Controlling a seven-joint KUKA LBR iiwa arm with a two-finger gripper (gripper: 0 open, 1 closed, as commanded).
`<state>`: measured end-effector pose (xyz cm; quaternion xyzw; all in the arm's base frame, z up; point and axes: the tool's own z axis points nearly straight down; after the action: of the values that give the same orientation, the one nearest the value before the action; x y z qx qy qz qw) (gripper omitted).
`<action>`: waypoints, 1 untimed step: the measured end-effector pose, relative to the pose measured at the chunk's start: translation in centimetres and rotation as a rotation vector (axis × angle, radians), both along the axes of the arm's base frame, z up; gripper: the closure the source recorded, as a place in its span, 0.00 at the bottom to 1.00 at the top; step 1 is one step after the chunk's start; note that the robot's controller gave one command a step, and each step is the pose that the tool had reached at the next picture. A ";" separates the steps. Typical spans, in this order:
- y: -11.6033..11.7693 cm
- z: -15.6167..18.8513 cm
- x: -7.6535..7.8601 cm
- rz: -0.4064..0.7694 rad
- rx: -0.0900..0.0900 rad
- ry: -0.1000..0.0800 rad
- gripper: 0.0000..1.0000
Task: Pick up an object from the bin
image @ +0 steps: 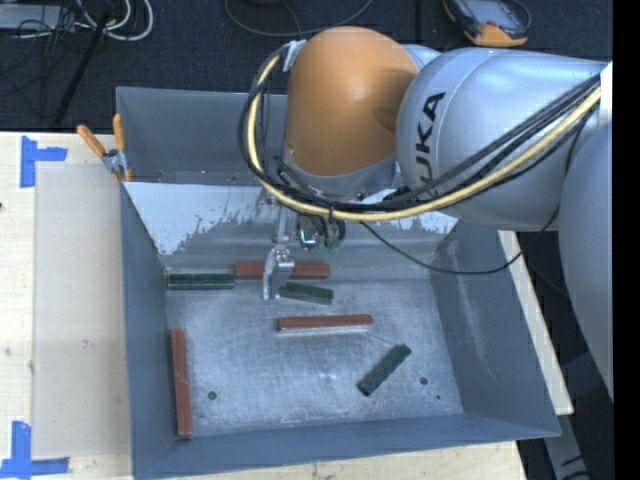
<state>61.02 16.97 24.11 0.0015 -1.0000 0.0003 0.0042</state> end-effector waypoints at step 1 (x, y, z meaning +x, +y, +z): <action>-0.2 0.5 0.2 -0.005 0.001 -0.008 1.00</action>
Offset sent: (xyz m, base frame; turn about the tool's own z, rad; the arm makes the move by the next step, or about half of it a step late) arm 0.0000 0.0000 0.0000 0.0000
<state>61.17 16.80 24.65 -0.0011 -1.0000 -0.0002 0.0003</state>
